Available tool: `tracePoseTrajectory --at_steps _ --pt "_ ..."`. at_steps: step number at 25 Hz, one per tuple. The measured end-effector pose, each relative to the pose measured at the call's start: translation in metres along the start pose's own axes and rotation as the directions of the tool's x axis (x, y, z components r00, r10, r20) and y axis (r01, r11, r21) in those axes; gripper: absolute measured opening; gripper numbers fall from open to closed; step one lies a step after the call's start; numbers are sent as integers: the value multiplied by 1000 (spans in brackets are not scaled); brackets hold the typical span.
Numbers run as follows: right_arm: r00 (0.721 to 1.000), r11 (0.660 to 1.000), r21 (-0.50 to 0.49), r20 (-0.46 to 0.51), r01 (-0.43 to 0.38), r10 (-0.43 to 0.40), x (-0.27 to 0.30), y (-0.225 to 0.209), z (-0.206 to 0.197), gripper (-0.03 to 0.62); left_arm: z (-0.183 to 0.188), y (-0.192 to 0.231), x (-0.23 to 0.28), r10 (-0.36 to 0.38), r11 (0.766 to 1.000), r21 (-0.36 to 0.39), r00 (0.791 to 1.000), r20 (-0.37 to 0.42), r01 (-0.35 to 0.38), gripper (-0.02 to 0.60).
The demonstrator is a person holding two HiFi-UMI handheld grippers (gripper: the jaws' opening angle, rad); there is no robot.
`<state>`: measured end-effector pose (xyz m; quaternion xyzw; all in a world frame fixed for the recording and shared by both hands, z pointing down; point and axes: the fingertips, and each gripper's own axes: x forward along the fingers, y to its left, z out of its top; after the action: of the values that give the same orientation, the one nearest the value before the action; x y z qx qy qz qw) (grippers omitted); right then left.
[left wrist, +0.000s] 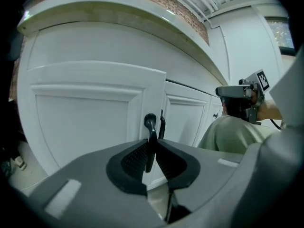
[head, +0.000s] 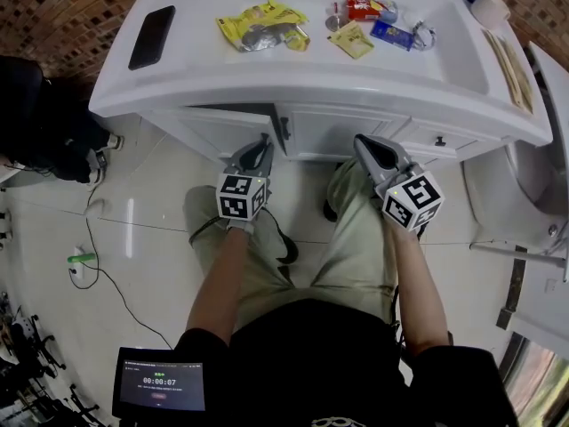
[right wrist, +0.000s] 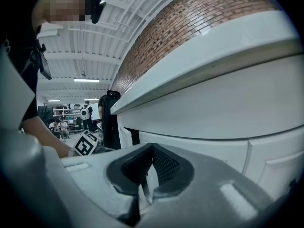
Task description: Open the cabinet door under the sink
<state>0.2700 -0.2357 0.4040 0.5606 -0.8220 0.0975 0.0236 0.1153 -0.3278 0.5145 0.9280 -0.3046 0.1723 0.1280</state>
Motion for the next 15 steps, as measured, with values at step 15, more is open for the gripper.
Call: tracePoseTrajectory --at_steps 15 --pt "995 996 -21 -51 -89 87 66 53 -9 -9 -25 -7 -54 -40 999 4 999 12 40 64"
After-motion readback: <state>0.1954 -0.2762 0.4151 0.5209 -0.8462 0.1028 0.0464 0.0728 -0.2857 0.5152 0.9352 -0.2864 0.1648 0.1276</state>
